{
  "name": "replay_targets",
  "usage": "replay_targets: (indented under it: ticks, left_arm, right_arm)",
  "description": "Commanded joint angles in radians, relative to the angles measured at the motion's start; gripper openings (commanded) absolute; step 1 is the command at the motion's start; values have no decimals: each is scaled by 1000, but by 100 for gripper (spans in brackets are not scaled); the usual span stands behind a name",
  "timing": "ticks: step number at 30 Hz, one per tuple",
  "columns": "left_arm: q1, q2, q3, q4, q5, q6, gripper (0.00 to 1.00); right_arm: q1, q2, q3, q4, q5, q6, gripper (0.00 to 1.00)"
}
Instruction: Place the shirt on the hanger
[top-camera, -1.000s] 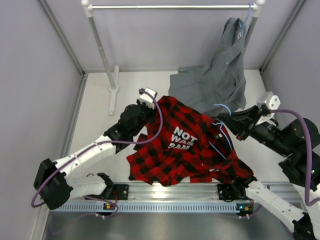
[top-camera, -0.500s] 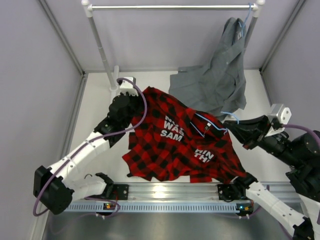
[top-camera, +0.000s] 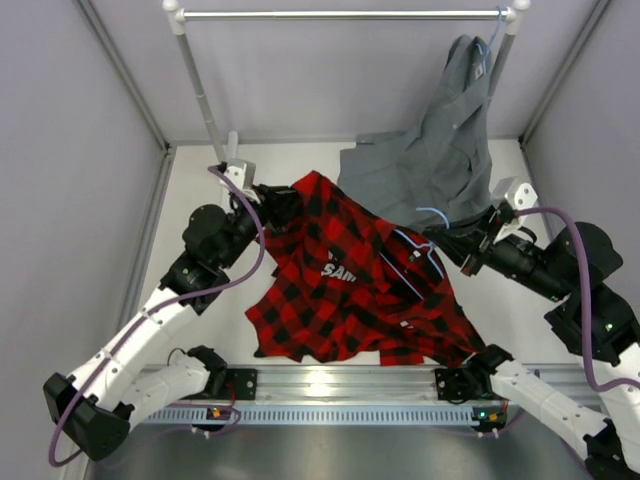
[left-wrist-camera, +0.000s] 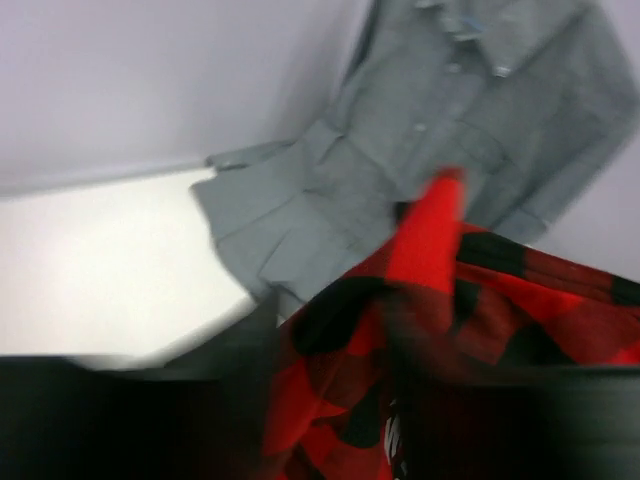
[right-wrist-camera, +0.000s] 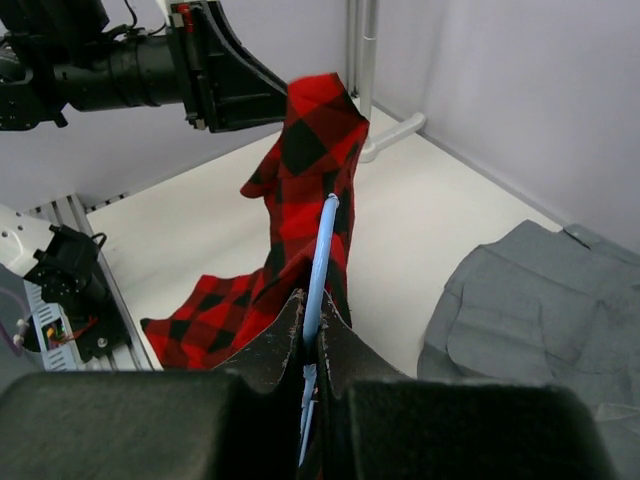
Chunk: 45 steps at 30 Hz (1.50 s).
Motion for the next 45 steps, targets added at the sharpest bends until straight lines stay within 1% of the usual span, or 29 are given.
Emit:
replay_targets:
  ticks: [1, 2, 4, 6, 7, 9, 10, 11, 12, 14, 15, 16, 17, 18, 19, 20, 22, 24, 25, 27, 31, 36, 39, 45]
  left_arm:
    - [5, 7, 49, -133, -302, -29, 66]
    - [5, 16, 81, -180, -335, -27, 98]
    - [5, 38, 115, -253, -375, -24, 98]
    - [5, 39, 159, -274, -354, -8, 98]
    - [5, 26, 173, -276, -322, 6, 98]
    - [5, 4, 220, -267, -160, 51, 98]
    - [5, -11, 234, -239, -59, 80, 98]
    - [5, -11, 248, -166, 73, 126, 98]
    - [5, -5, 285, -135, 373, 147, 98]
    - [2, 73, 351, -86, 698, 215, 98]
    - [0, 109, 388, -84, 997, 239, 98]
    - [-3, 143, 446, -86, 1104, 258, 98]
    - [-6, 209, 471, -86, 1170, 256, 98]
    - [-7, 244, 498, -84, 1227, 246, 98]
    - [-6, 277, 553, -89, 1316, 230, 98]
    - [-6, 338, 575, -90, 1350, 200, 98]
    - [-20, 392, 635, -93, 1449, 168, 98]
    - [-49, 444, 656, -90, 1487, 134, 98]
    - [-79, 456, 661, -87, 1508, 131, 98]
    - [-106, 475, 658, -84, 1505, 135, 98]
    - [-130, 498, 641, -84, 1464, 149, 98]
    - [-165, 529, 635, -84, 1453, 147, 98]
    - [-172, 542, 612, -84, 1413, 155, 98]
    - [-179, 565, 548, -84, 1336, 190, 90]
  right_arm:
    - [-13, -29, 43, 89, 6, -9, 0]
    - [-11, -32, 42, 90, 10, -10, 0]
    - [-11, -34, 40, 95, 20, -9, 0]
    - [-11, -38, 41, 98, 30, -10, 0]
    - [-11, -40, 46, 101, 29, -9, 0]
    - [-13, -39, 57, 96, 3, -51, 0]
    - [-11, -37, 71, 93, -11, -61, 0]
    - [-11, -37, 77, 87, -22, -70, 0]
    - [-11, -35, 83, 75, -32, -73, 0]
    - [-11, -32, 91, 67, -33, -65, 0]
    - [-11, -34, 88, 69, -42, -61, 0]
    - [-11, -42, 78, 70, -48, -59, 0]
    - [-11, -45, 74, 70, -59, -59, 0]
    - [-11, -51, 69, 70, -83, -62, 0]
    - [-13, -66, 58, 70, -94, -67, 0]
    - [-11, -72, 55, 70, -106, -76, 0]
    - [-11, -98, 43, 69, -173, -91, 0]
    - [-11, -108, 37, 70, -261, -108, 0]
    - [-11, -115, 32, 69, -276, -113, 0]
    - [-11, -120, 26, 69, -276, -122, 0]
    - [-11, -118, 15, 63, -295, -124, 0]
    - [-11, -100, -9, 64, -289, -122, 0]
    - [-11, -95, -12, 66, -293, -124, 0]
    - [-11, -91, -1, 66, -304, -124, 0]
